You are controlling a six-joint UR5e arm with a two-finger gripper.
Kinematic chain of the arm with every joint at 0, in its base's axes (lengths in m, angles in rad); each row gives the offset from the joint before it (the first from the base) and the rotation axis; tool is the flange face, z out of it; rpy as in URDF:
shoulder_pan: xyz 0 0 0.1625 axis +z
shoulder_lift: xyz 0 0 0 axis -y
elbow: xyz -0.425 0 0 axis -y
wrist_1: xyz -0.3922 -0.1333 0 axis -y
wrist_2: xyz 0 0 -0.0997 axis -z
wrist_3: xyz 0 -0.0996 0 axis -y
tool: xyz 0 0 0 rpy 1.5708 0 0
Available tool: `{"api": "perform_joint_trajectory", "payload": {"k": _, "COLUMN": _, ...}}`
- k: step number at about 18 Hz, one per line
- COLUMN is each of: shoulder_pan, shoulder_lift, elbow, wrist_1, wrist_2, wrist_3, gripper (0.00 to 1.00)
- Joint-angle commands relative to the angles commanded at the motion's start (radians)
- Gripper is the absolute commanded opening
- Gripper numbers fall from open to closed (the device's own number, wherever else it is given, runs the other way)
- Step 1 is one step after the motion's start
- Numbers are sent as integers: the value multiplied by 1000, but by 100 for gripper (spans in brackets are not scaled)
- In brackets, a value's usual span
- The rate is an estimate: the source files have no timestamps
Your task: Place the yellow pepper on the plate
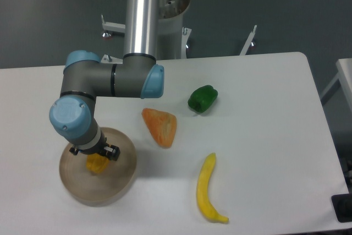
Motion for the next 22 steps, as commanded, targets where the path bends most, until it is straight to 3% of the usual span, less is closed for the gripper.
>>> {"api": "perform_joint_trajectory", "payload": {"k": 4, "shoulder_pan": 64, "shoulder_lift": 34, "elbow": 3, "wrist_1": 0, "wrist_2": 3, "wrist_3": 67, "gripper": 99}}
{"api": "perform_joint_trajectory", "payload": {"k": 9, "shoulder_pan": 184, "shoulder_lift": 77, "elbow": -3, "wrist_1": -6, "wrist_2": 38, "wrist_3": 319, "gripper": 99}}
{"api": "perform_joint_trajectory", "payload": {"k": 13, "shoulder_pan": 276, "shoulder_lift": 74, "elbow": 11, "wrist_1": 2, "wrist_2": 63, "wrist_3": 513, "gripper": 99}}
{"api": "perform_joint_trajectory", "payload": {"k": 17, "shoulder_pan": 354, "shoulder_lift": 75, "elbow": -5, "wrist_1": 80, "wrist_2": 63, "wrist_3": 627, "gripper": 99}}
{"api": "perform_joint_trajectory", "payload": {"k": 22, "shoulder_pan": 385, "shoulder_lift": 64, "elbow": -3, "wrist_1": 100, "wrist_2": 64, "wrist_3": 702, "gripper": 99}}
